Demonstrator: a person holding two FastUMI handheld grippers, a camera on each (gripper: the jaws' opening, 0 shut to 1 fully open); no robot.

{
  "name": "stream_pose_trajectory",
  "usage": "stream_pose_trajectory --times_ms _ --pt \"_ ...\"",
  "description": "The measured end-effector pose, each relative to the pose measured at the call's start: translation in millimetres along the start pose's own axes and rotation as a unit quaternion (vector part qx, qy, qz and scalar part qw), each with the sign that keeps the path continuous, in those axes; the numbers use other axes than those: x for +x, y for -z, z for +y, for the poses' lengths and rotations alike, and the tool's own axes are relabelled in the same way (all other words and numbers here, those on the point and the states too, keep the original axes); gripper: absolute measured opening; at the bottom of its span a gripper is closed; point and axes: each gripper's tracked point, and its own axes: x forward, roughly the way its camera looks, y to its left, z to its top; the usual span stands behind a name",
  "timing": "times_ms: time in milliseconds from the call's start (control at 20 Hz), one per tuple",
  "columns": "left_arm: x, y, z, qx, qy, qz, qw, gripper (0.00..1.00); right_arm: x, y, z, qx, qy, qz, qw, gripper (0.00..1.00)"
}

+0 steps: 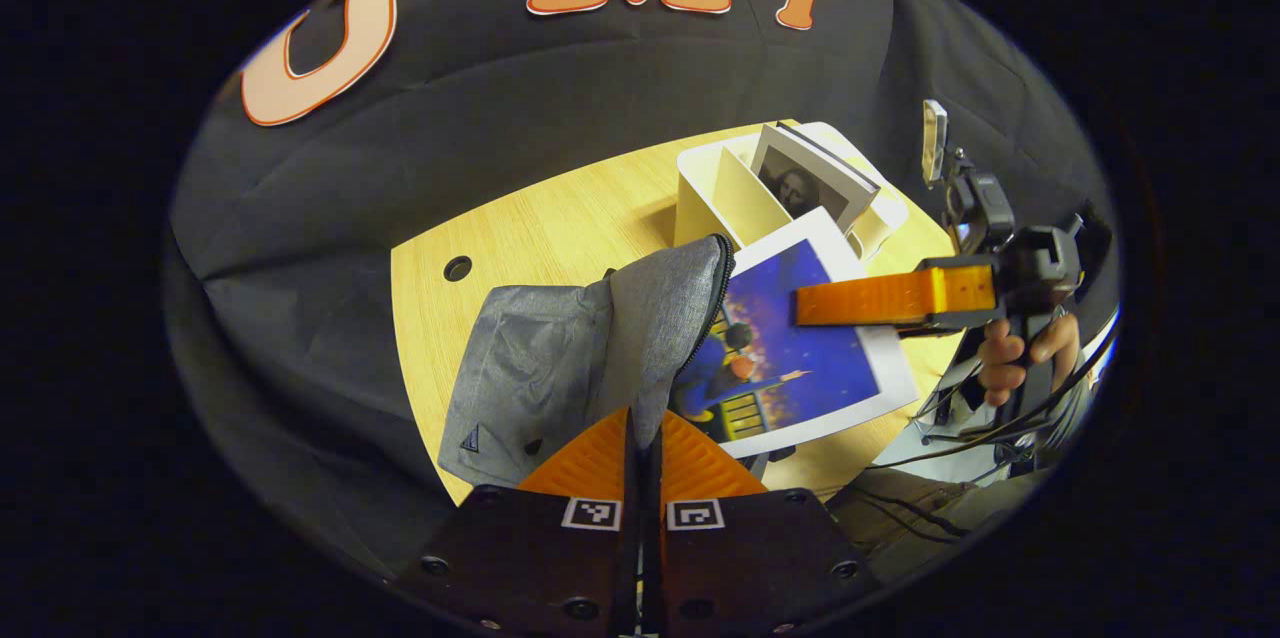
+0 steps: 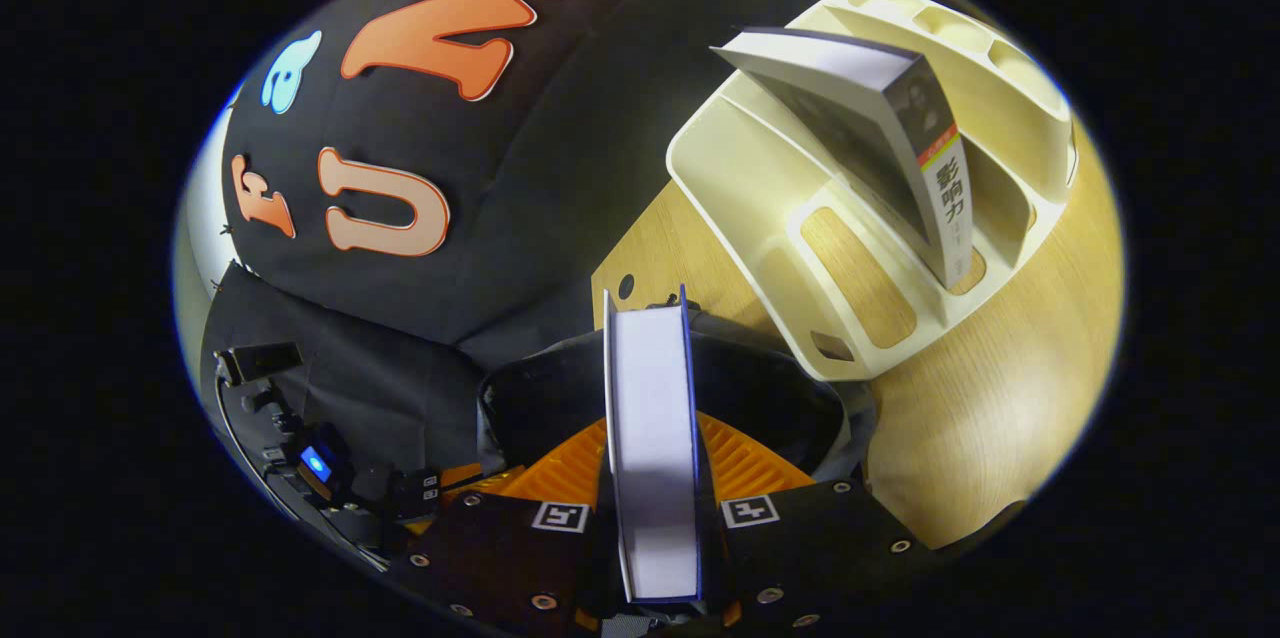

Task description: Open the schoolbag, grab two books from the bookshelf and put them into the schoolbag.

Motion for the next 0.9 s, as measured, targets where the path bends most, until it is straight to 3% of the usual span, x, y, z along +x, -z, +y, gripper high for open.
stream_pose_trajectory --times_ms 750,800,900 --pt "-3.3 4.4 -5.6 -0.026 0.009 -0.026 0.999 0.03 97.8 46.7 1.2 0.048 -0.011 -0.041 0.998 0.34" --pt "-2.8 4.5 -5.8 -0.03 0.01 -0.026 0.999 0.03 100.5 48.3 1.8 0.052 -0.011 -0.036 0.998 0.44" --pt "-2.4 3.6 -7.0 -0.037 0.009 -0.025 0.999 0.03 98.6 56.8 1.7 0.047 -0.002 -0.009 0.999 0.27"
